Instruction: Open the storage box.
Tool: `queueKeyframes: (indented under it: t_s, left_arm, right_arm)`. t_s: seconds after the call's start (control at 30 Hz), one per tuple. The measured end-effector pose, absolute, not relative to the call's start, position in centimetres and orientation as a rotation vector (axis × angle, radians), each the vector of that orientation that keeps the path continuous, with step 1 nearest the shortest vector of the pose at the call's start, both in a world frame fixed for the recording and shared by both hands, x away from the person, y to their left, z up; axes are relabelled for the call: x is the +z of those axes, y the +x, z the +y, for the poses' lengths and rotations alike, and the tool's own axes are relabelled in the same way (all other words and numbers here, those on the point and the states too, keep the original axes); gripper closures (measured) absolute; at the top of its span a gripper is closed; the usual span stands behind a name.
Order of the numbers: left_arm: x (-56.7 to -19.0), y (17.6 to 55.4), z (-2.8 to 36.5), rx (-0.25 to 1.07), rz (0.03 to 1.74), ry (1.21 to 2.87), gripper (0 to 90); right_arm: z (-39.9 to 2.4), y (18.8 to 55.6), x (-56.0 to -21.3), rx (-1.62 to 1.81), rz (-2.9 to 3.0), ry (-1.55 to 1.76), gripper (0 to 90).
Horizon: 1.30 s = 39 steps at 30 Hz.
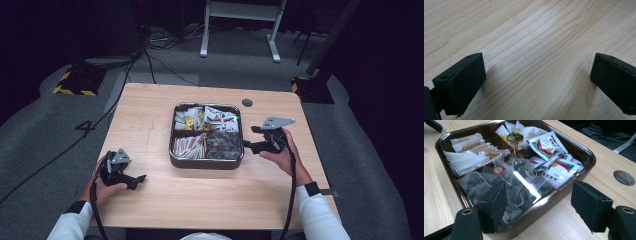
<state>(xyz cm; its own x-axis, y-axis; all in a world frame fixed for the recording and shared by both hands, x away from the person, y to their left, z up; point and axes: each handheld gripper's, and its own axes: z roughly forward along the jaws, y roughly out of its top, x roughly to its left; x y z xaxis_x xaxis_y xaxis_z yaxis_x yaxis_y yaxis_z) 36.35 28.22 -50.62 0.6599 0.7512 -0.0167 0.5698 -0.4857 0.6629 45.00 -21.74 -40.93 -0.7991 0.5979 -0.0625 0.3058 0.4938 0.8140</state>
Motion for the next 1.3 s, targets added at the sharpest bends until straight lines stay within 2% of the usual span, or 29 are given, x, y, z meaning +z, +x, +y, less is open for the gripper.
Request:
queueKeyframes:
  t_s: [1.3]
  left_arm:
    - [-50.6, 36.3, 28.2, 0.367, 1.021, 2.227, 0.5]
  right_arm:
    - [-15.6, 47.5, -41.1, 1.209, 2.432, 0.661, 28.4]
